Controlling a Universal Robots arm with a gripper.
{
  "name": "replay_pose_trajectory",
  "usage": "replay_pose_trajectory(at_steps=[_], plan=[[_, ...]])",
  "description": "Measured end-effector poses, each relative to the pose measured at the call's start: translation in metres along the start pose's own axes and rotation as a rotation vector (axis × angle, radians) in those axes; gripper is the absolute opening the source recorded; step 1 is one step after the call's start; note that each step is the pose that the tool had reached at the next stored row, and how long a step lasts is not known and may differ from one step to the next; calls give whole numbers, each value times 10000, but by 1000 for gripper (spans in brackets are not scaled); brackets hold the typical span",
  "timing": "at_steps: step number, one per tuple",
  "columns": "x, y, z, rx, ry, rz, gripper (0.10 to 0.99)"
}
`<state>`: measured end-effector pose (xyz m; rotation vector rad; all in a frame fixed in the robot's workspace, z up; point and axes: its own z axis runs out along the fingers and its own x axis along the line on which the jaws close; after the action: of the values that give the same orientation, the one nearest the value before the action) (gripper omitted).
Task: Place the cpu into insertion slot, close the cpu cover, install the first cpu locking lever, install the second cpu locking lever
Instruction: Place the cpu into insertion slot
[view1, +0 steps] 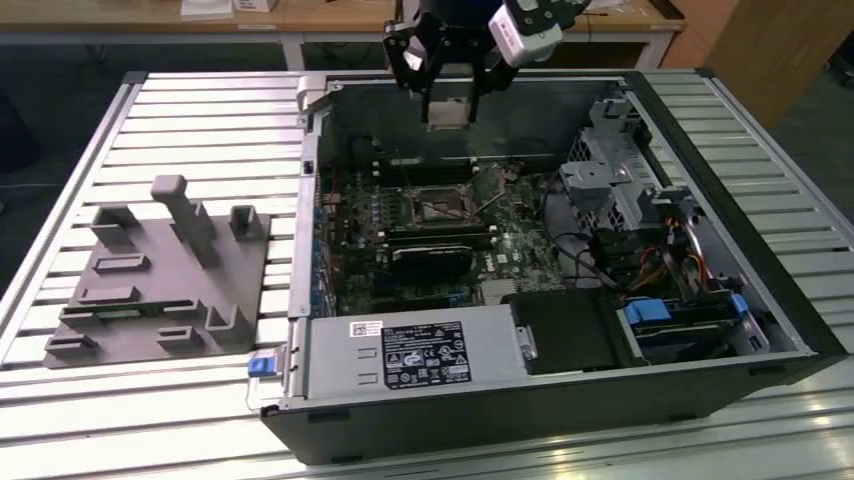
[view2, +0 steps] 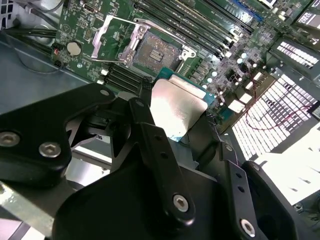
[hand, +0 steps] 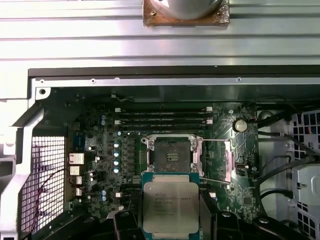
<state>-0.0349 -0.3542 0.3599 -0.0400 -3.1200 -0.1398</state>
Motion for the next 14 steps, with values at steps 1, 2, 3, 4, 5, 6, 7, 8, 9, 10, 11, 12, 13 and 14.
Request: replay_pose_trajectory(at_steps=[1,2,3,4,5,6,7,8,9,10,11,12,13,14], plan=[[0,3,14,-1,0,1,537],[-1,7,26,-1,0,0,537],[-1,11,38,-1,0,1,537],[-1,17,49,-1,0,1,537],[-2,22,60,0,0,1,537],[-2,27,73,1,0,1,537],[-3,31,86,0,-1,0,537],[-4,34,103,-1,-1,-1,537],[-5,36,118,1,0,-1,537],[-6,37,132,2,0,-1,537],[-7,38,148,3,0,0,537],[-8,38,163,3,0,0,537],[-9,39,179,4,0,0,537],[-10,40,194,5,0,0,537]])
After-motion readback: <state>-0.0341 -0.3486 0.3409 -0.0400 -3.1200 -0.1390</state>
